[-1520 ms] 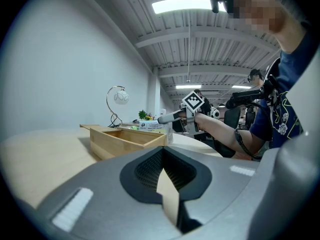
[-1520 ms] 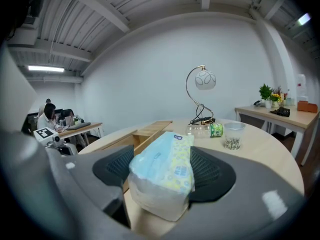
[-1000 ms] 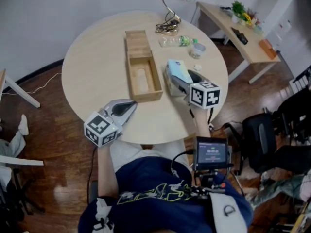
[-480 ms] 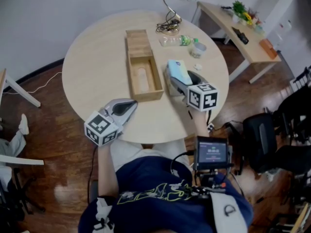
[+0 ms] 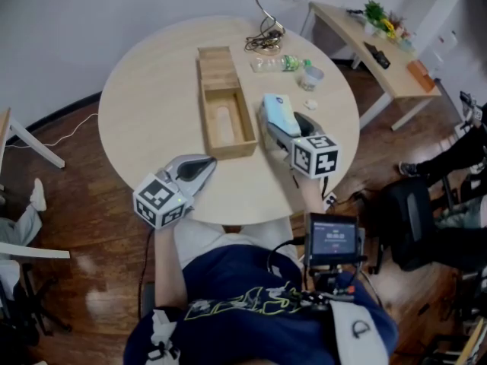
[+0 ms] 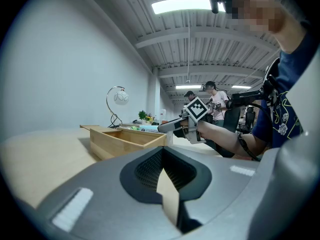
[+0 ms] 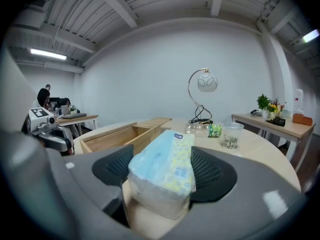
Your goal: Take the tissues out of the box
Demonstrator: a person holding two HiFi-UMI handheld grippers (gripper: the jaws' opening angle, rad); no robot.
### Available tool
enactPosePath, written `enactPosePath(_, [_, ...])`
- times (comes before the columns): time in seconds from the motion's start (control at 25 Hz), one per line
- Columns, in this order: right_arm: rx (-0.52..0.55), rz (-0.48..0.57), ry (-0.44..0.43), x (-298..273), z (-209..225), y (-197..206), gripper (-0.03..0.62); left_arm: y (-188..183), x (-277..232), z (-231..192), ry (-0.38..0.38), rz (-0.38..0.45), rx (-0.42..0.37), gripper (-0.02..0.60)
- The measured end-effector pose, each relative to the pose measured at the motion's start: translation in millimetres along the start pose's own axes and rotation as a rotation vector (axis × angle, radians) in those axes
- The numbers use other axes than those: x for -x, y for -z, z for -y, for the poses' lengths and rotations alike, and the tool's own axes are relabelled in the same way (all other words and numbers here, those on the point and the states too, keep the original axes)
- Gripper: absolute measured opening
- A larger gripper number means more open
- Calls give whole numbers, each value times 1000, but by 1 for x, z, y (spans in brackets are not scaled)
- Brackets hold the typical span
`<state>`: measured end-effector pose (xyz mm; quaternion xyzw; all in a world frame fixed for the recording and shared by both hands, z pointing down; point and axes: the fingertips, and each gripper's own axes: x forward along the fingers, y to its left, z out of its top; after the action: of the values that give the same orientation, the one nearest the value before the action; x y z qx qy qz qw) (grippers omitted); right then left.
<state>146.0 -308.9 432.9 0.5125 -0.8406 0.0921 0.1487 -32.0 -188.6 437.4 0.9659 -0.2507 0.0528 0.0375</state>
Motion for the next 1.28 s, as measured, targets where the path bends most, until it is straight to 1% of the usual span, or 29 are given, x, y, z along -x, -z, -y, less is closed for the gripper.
enactPosePath(0.2, [-5, 14, 16, 1, -1, -1, 359, -2, 0, 0, 0, 4, -3, 0])
enactPosePath(0.64, [12, 43, 13, 1, -3, -3, 383, -5, -1, 0, 2, 7, -1, 0])
enactPosePath(0.8, [16, 65, 5, 1, -6, -4, 385, -3, -1, 0, 3, 6, -2, 0])
enactPosePath(0.88, [18, 82, -5, 3, -7, -6, 400, -4, -1, -1, 1, 5, -2, 0])
enactPosePath(1.0, [35, 105, -16, 4, -10, -5, 407, -6, -1, -1, -7, 4, -1, 1])
enactPosePath(1.16, [89, 122, 18, 6, -10, -7, 414, -5, -1, -2, -2, 2, 1, 0])
enactPosePath(1.28, [101, 142, 48, 9, -10, -8, 420, -3, -1, -1, 1, 2, 1, 0])
